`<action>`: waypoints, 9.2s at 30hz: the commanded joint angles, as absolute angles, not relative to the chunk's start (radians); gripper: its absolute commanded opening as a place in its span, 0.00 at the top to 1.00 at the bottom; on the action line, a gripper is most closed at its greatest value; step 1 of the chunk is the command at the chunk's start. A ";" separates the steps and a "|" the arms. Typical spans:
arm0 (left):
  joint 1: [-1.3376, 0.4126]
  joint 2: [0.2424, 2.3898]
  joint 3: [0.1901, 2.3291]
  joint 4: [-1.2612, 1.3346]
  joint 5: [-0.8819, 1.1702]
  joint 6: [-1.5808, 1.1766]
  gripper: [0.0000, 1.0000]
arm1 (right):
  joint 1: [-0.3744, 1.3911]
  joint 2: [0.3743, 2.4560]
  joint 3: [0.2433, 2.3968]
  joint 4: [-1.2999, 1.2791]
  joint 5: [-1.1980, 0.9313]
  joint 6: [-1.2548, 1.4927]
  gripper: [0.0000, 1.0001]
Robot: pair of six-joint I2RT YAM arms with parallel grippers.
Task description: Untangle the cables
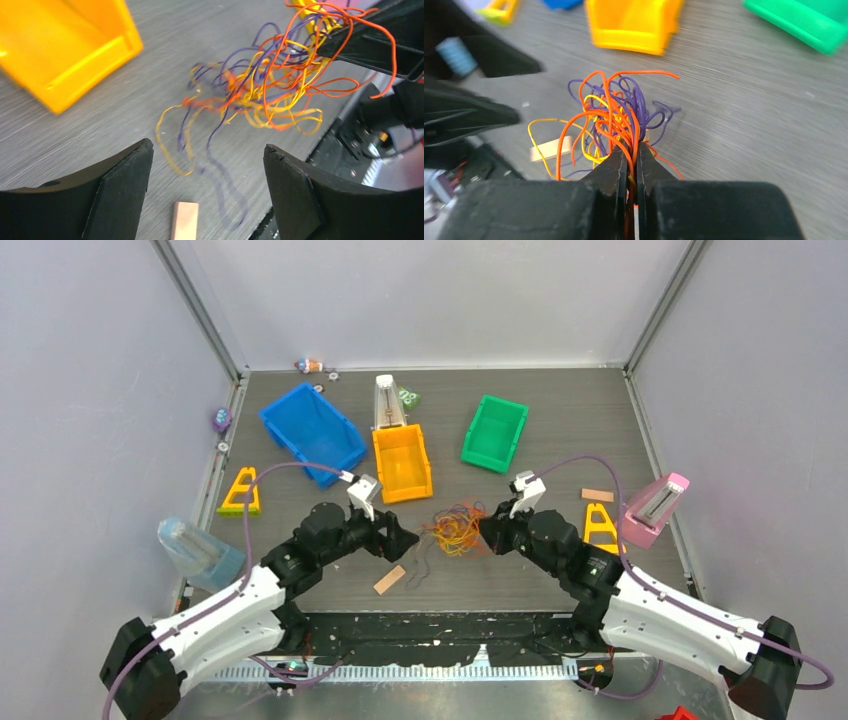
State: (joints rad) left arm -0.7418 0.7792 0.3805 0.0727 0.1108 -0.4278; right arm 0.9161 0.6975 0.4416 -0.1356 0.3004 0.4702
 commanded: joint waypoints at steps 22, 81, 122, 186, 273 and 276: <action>-0.747 1.052 0.437 0.465 0.381 -0.500 1.00 | 0.913 0.844 0.607 -0.119 0.168 0.375 0.85; -0.711 0.746 0.860 -0.006 0.251 -0.435 1.00 | 0.979 1.450 0.605 0.618 0.062 0.367 0.01; -0.333 0.564 0.686 -0.546 -0.404 -0.494 1.00 | 0.560 0.876 0.714 -0.857 1.065 0.933 0.95; -0.746 1.188 0.882 0.253 0.283 -0.298 1.00 | 0.565 0.703 0.771 -0.411 -0.249 0.181 0.05; -0.446 1.045 1.558 -0.246 0.131 -0.199 1.00 | 0.920 1.434 0.510 0.524 -0.286 0.454 0.19; -0.441 1.067 1.608 -0.289 0.067 -0.188 1.00 | 0.936 1.479 0.478 0.551 -0.232 0.503 0.76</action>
